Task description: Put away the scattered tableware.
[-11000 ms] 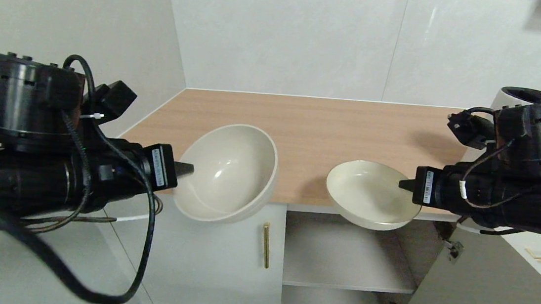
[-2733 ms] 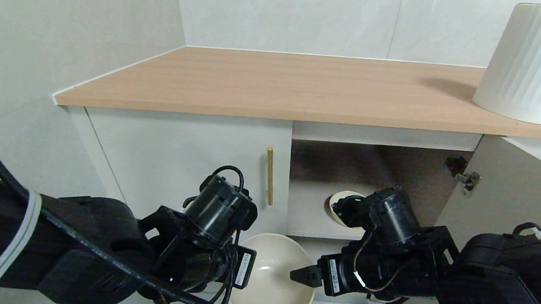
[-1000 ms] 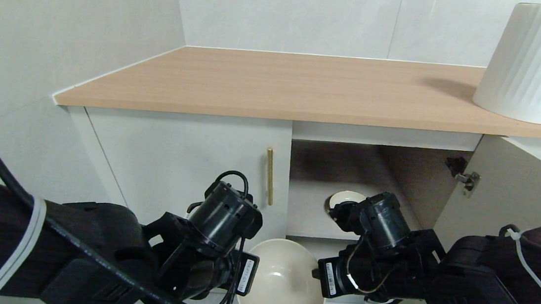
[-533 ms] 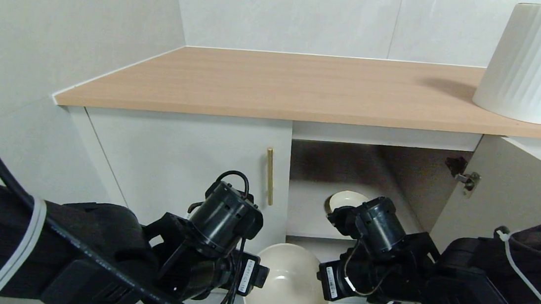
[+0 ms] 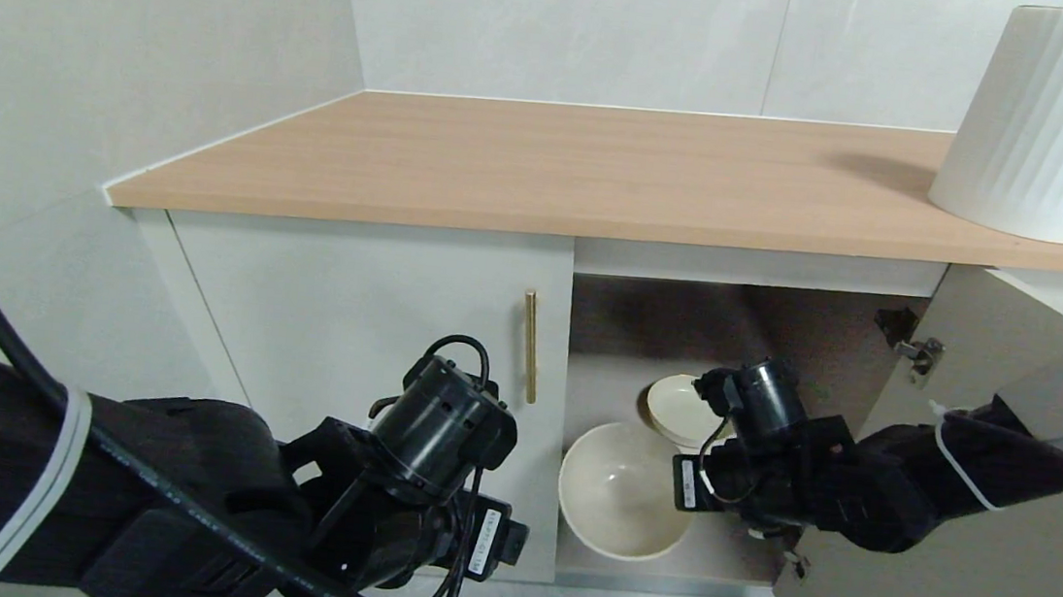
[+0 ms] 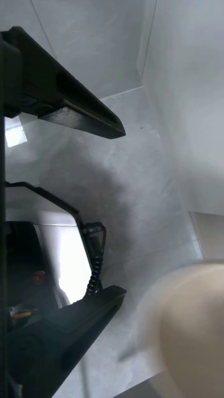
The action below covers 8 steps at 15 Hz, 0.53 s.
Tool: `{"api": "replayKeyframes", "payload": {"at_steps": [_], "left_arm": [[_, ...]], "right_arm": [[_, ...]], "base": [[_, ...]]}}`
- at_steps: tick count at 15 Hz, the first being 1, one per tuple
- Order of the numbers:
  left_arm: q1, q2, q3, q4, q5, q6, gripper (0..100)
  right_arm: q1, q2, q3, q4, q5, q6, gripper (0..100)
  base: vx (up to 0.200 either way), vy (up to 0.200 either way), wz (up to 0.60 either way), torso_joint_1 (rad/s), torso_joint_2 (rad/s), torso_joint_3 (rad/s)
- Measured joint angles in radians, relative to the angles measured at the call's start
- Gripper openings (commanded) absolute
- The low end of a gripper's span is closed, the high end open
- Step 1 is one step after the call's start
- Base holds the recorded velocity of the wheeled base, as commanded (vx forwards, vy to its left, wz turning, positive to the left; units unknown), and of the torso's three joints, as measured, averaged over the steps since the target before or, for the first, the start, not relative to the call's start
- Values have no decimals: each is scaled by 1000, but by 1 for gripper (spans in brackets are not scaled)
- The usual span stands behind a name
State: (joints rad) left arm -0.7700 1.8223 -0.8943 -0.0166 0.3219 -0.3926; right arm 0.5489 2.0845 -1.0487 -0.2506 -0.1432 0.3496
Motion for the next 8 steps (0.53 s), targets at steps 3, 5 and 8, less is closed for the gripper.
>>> {"api": "replayKeyframes", "payload": {"at_steps": [3, 5, 8], "left_arm": [[0, 0, 0, 0, 0, 0, 100], [0, 0, 0, 0, 0, 0, 100], [0, 0, 0, 0, 0, 0, 100]], "right_arm": [[-52, 53, -97, -28, -43, 159, 0], [-76, 76, -133, -31, -64, 179, 0], [-122, 123, -216, -34, -86, 285, 0]], "base": [[0, 0, 0, 0, 0, 0], [0, 0, 0, 0, 0, 0], [0, 0, 0, 0, 0, 0]]}}
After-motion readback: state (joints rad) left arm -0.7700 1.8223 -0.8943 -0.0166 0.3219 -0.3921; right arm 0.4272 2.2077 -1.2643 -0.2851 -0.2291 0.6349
